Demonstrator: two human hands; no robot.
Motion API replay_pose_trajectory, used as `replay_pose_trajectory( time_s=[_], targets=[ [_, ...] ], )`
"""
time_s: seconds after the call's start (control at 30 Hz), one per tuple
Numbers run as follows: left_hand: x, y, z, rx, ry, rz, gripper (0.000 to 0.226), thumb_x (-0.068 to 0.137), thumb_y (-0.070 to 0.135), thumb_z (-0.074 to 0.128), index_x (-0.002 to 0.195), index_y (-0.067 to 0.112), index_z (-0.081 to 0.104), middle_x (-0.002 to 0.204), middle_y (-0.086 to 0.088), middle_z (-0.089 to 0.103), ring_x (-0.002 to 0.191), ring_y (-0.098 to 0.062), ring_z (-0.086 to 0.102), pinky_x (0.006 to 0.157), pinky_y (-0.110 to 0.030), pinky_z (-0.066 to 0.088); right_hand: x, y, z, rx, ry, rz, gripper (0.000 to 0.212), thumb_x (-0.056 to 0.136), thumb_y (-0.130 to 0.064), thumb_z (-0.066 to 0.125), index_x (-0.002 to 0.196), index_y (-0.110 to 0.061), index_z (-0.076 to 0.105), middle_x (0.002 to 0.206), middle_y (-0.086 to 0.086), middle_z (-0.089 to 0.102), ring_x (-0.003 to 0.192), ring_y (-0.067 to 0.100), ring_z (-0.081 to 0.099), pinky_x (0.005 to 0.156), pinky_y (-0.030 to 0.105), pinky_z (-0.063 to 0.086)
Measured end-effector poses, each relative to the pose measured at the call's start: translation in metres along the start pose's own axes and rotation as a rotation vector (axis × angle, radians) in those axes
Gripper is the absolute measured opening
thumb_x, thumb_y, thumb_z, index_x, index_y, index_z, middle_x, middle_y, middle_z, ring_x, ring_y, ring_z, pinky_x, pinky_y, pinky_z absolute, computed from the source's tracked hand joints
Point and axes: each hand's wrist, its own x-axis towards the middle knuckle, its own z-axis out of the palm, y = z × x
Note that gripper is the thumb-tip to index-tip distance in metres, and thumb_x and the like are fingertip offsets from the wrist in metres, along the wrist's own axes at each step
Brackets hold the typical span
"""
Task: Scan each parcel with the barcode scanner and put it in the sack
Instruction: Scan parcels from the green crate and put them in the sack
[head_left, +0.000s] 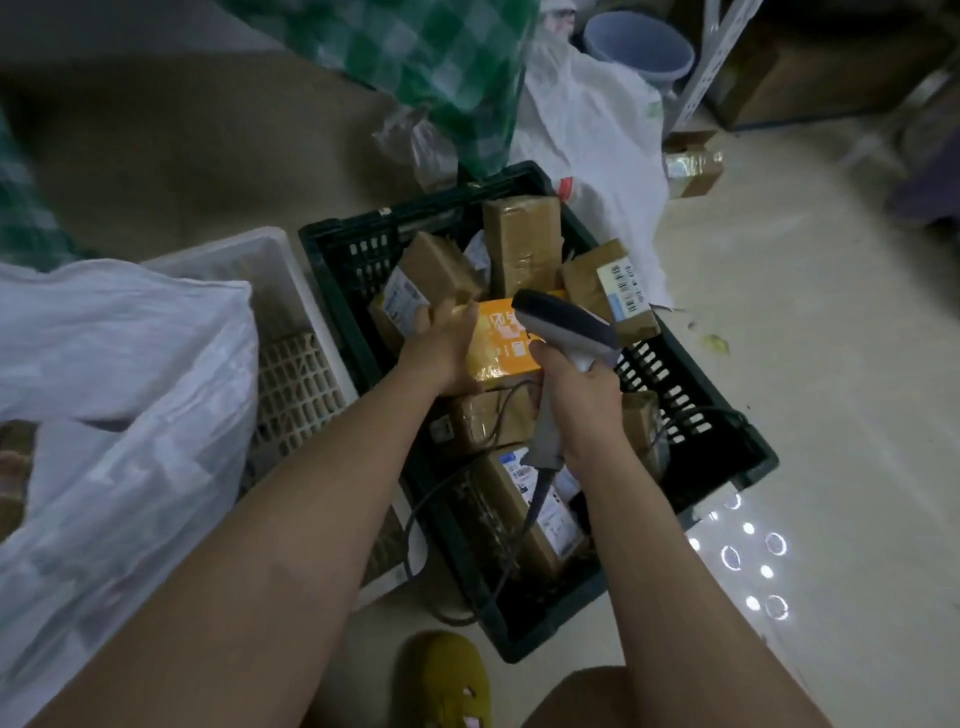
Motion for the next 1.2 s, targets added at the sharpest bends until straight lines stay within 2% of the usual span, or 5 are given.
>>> replay_pose_trajectory(
  time_s=[0.47,0.7,0.87,1.03,1.2],
  targets=[
    [-0.125,-0.034,-0.122,-0.511,0.413,-0.074,0.083,0.061,0.057,0.071,0.136,0.035,0.043,0.136,-0.002,0.041,0.129,-0.025,0.038,0.107,-0.041,0.036,-0.045,-0.025,0.011,0.115,0.006,-0.107,0.011,0.089,-0.027,0.067,0.093,-0.019,0.06,0.074,0.001,0.059,0.071,0.02,0.057,0.064,0.034,0.045],
    [-0.208,-0.081,-0.11,-0.946,0.217,-0.313,0.051,0.083,0.049,0.065,0.126,0.025,0.051,0.096,0.003,0.061,0.077,-0.011,0.059,0.065,-0.027,0.05,-0.079,-0.025,0.026,0.057,-0.144,-0.091,0.029,0.085,-0.034,0.071,0.103,-0.011,0.065,0.081,0.004,0.067,0.076,0.021,0.062,0.07,0.035,0.05],
    [-0.239,-0.097,-0.07,-1.145,0.051,-0.477,0.039,0.09,0.053,0.054,0.122,0.029,0.051,0.121,-0.005,0.06,0.109,-0.023,0.057,0.098,-0.044,0.046,-0.095,-0.007,0.037,-0.1,-0.292,-0.15,0.03,0.088,-0.029,0.068,0.113,-0.02,0.054,0.099,-0.001,0.061,0.089,0.016,0.059,0.071,0.029,0.046],
    [-0.241,-0.099,-0.072,-1.098,0.043,-0.437,0.022,0.098,0.045,0.044,0.115,0.033,0.05,0.108,0.001,0.061,0.095,-0.015,0.057,0.083,-0.033,0.044,-0.099,0.002,0.047,-0.196,-0.333,-0.152,0.014,0.084,-0.027,0.073,0.092,-0.025,0.061,0.094,0.007,0.067,0.092,0.029,0.065,0.08,0.045,0.056],
    [-0.245,-0.126,-0.095,-0.98,0.129,-0.374,0.039,0.084,0.048,0.06,0.122,0.041,0.053,0.111,0.009,0.06,0.101,-0.013,0.055,0.086,-0.037,0.042,-0.094,-0.011,0.046,-0.144,-0.229,-0.336,0.006,0.089,-0.013,0.066,0.087,-0.012,0.061,0.085,0.01,0.063,0.082,0.022,0.062,0.067,0.034,0.047]
  ],
)
